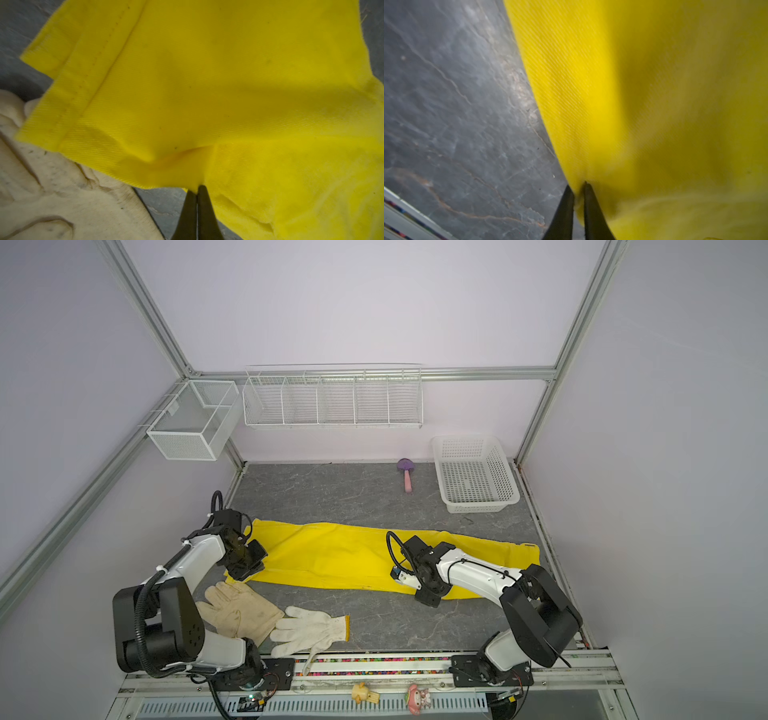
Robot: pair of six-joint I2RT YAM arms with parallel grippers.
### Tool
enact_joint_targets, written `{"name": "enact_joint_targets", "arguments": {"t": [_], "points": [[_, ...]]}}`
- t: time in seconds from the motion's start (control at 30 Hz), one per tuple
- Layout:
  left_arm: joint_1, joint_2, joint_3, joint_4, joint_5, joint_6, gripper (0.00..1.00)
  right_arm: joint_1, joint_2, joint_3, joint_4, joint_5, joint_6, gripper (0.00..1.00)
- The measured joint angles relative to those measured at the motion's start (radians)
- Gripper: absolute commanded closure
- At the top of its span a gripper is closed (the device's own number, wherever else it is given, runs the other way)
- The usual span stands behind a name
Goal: Fold and stack the trousers
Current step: Smooth out the trousers at the center of the table.
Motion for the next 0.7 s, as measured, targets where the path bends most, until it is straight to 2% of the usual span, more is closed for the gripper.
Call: {"name": "enact_joint_targets", "arguments": {"t": [0.2,0.3,0.4,0.57,0.7], "points": [[0.005,0.000,-0.017,-0.005,-0.017,0.008,1.00,-0.001,0.003,0.031,-0.032,-0.001,0.009,0.57],[0.014,-0.006,-0.018,-0.017,-0.029,0.025,0.95,-0.018,-0.014,0.076,-0.054,-0.017,0.015,0.47],[0.019,-0.020,-0.017,-0.033,-0.038,0.043,0.84,-0.061,-0.057,0.120,-0.047,-0.054,0.035,0.41],[0.034,-0.042,-0.016,-0.065,-0.049,0.079,0.57,-0.121,-0.095,0.159,0.027,-0.134,0.121,0.33],[0.041,-0.048,0.010,-0.095,-0.044,0.097,0.48,-0.129,-0.084,0.159,0.127,-0.183,0.241,0.30]]}}
